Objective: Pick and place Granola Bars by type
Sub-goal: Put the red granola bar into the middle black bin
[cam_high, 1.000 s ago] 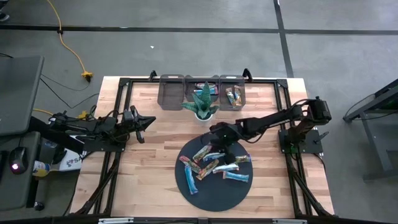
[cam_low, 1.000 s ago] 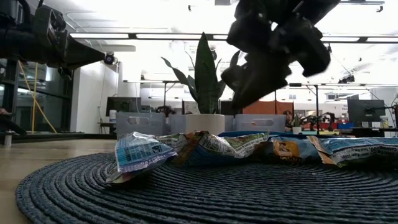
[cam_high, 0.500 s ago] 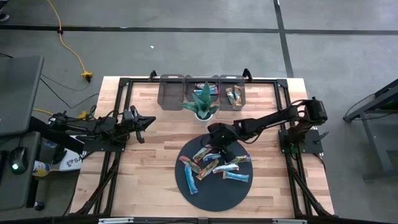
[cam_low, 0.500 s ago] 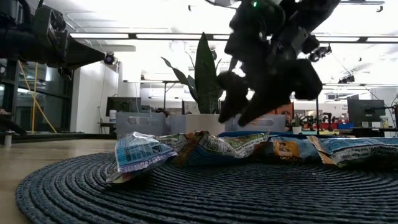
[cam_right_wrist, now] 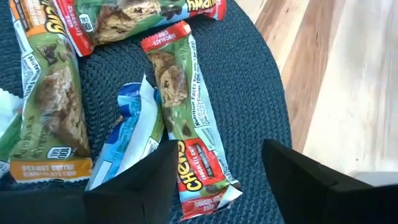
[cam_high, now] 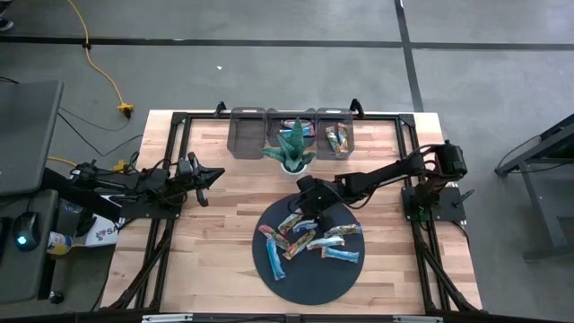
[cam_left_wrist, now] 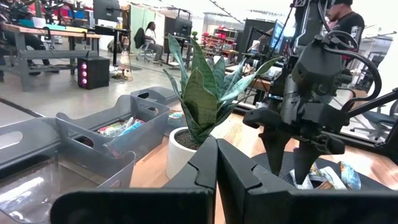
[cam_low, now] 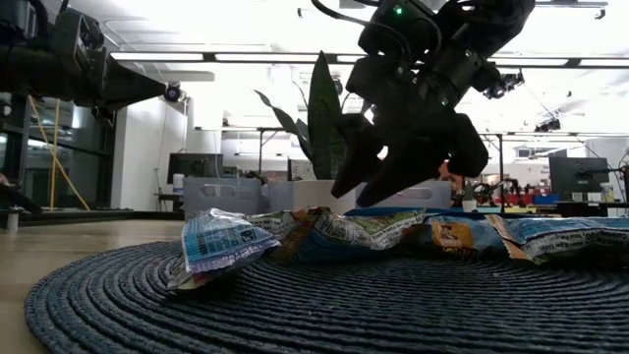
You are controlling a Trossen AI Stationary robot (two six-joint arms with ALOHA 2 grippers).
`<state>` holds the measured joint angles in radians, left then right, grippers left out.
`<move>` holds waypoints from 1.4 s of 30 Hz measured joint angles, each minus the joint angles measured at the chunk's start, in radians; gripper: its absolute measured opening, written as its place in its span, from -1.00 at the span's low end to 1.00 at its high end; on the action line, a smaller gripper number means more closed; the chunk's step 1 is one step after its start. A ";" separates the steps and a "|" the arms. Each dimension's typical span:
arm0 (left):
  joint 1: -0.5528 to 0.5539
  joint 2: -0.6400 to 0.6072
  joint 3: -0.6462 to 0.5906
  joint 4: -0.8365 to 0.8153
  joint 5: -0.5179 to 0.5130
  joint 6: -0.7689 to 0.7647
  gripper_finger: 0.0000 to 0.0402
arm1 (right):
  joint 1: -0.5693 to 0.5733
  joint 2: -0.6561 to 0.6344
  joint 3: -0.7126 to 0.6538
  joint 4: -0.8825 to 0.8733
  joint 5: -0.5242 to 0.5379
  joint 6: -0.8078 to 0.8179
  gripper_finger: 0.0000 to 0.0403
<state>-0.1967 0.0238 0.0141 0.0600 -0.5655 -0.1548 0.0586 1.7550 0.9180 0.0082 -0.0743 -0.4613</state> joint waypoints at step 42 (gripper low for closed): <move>0.000 0.000 0.000 0.000 0.000 0.000 -0.99 | 0.000 0.067 0.000 0.018 -0.014 -0.278 0.09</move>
<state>-0.1963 0.0238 0.0143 0.0598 -0.5655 -0.1547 0.0589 1.8225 0.9184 0.0260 -0.0882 -0.7393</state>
